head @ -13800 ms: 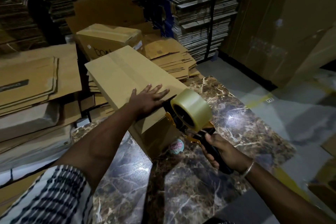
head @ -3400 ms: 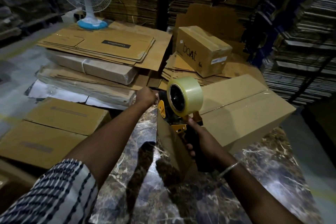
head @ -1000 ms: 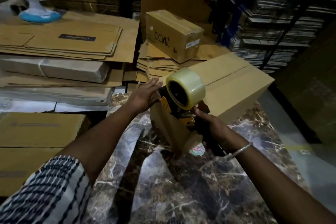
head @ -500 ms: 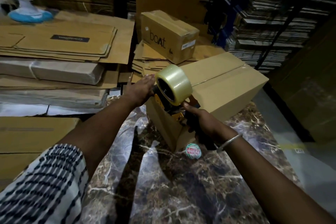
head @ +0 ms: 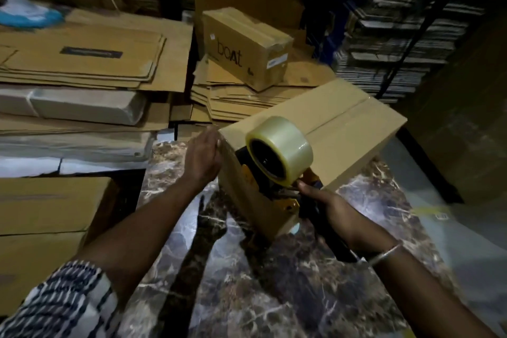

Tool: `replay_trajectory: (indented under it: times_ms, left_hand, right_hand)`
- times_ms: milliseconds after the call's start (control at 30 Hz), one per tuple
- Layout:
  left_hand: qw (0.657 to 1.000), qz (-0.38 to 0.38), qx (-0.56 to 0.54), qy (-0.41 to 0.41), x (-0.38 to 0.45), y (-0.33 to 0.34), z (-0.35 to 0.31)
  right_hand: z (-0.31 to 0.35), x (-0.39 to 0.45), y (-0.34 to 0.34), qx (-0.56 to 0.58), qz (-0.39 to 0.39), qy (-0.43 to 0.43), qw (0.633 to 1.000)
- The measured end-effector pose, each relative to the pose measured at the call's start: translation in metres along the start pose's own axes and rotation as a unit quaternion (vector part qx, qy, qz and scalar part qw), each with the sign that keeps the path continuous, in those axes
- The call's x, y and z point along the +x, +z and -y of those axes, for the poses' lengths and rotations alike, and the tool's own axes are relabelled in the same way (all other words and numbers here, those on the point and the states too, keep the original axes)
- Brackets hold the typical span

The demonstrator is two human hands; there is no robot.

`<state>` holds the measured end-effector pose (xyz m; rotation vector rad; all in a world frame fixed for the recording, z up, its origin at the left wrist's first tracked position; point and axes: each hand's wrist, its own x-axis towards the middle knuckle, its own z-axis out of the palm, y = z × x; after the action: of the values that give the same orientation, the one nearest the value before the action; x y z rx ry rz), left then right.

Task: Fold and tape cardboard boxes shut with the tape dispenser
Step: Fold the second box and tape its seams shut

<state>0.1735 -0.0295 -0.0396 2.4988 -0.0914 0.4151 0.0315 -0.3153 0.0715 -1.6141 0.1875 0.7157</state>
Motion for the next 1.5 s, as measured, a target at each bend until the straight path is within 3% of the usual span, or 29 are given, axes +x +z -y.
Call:
replay_trajectory:
  times_ms: [67,133,200,300,367,533,667,800,900,1033,1167,1300,1500]
  left_hand:
    - [0.996,-0.085,-0.02,-0.02,-0.007,-0.001,-0.02]
    - [0.99,-0.114,-0.08,-0.018,-0.012,-0.008,-0.03]
    - [0.988,-0.094,-0.105,0.069,-0.012,-0.014,-0.023]
    - [0.978,-0.001,-0.093,0.188,-0.011,-0.018,-0.006]
    - [0.972,0.048,-0.074,0.218,-0.006,-0.021,0.0]
    - [0.948,0.039,0.016,0.315,0.03,-0.037,0.002]
    - [0.922,0.085,0.079,0.369,0.041,-0.041,-0.003]
    - [0.933,0.092,0.076,0.34,0.044,-0.049,-0.016]
    - [0.953,0.106,0.089,0.268,0.044,-0.056,-0.03]
    - [0.966,0.106,0.108,0.211,0.04,-0.059,-0.039]
    - [0.972,0.127,0.109,0.166,0.038,-0.057,-0.042]
    - [0.973,0.123,0.07,0.185,0.039,-0.053,-0.034]
    - [0.967,0.131,0.041,0.214,0.042,-0.047,-0.025]
  right_hand:
    - [-0.002,0.003,-0.001,0.011,0.009,-0.018,1.0]
    - [-0.006,0.008,-0.003,0.026,0.0,-0.025,0.999]
    - [-0.011,0.014,-0.003,0.037,-0.012,-0.028,0.999]
    - [-0.013,0.019,0.002,0.03,-0.024,-0.034,0.999]
    - [-0.006,0.018,0.005,0.026,-0.016,-0.029,0.999]
    - [0.006,0.025,0.006,0.001,-0.02,-0.032,0.999]
    - [0.02,0.045,0.017,0.01,-0.043,-0.047,0.998]
    - [0.027,0.067,0.02,0.023,-0.065,-0.046,0.997]
    - [0.043,0.066,0.025,-0.005,-0.074,-0.062,0.995]
    - [0.052,0.06,0.024,-0.034,-0.072,-0.013,0.997]
    - [0.044,0.043,0.023,-0.039,-0.06,-0.018,0.997]
    - [0.031,0.028,0.023,-0.066,-0.089,-0.009,0.994]
    - [0.032,0.021,0.019,-0.043,-0.073,-0.019,0.996]
